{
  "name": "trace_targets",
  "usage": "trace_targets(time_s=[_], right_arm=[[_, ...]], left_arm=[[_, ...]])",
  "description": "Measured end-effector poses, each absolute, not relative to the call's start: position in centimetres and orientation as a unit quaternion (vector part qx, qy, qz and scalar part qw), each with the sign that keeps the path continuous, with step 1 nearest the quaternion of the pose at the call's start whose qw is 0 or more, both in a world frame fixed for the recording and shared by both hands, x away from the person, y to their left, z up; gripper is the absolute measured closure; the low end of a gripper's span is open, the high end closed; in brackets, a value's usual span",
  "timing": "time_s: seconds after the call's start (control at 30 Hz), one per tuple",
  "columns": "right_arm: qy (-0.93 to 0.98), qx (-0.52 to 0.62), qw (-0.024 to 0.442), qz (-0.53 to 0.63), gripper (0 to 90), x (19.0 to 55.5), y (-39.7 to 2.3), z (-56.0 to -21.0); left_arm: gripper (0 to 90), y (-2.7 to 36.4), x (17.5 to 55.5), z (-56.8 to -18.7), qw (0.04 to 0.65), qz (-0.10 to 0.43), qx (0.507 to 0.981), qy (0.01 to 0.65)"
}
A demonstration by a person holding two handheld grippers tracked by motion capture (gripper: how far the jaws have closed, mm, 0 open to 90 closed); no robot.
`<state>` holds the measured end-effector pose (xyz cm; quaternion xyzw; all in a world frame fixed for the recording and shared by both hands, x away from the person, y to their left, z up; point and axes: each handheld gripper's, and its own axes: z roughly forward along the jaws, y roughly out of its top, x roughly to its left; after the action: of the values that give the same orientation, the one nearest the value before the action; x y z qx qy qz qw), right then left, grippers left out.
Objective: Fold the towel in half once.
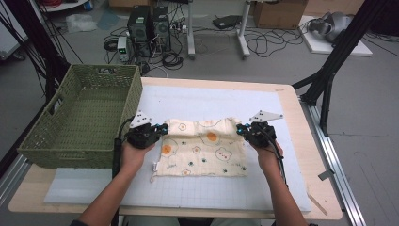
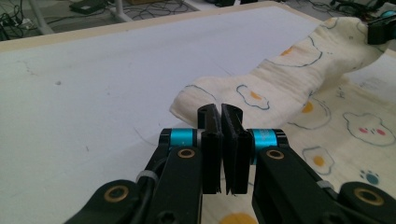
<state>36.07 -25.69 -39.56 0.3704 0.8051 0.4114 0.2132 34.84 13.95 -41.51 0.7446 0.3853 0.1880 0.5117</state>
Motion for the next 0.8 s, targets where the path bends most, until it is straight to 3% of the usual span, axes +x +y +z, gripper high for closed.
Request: trace_targets(time_s=[0.8], right_arm=[[0.819,0.367,0.181,0.403,86.2,31.3,-27.0,-43.3]], left_arm=[[85.3,14.0,31.3,-44.2,0.483,0.156,0.776,0.374]])
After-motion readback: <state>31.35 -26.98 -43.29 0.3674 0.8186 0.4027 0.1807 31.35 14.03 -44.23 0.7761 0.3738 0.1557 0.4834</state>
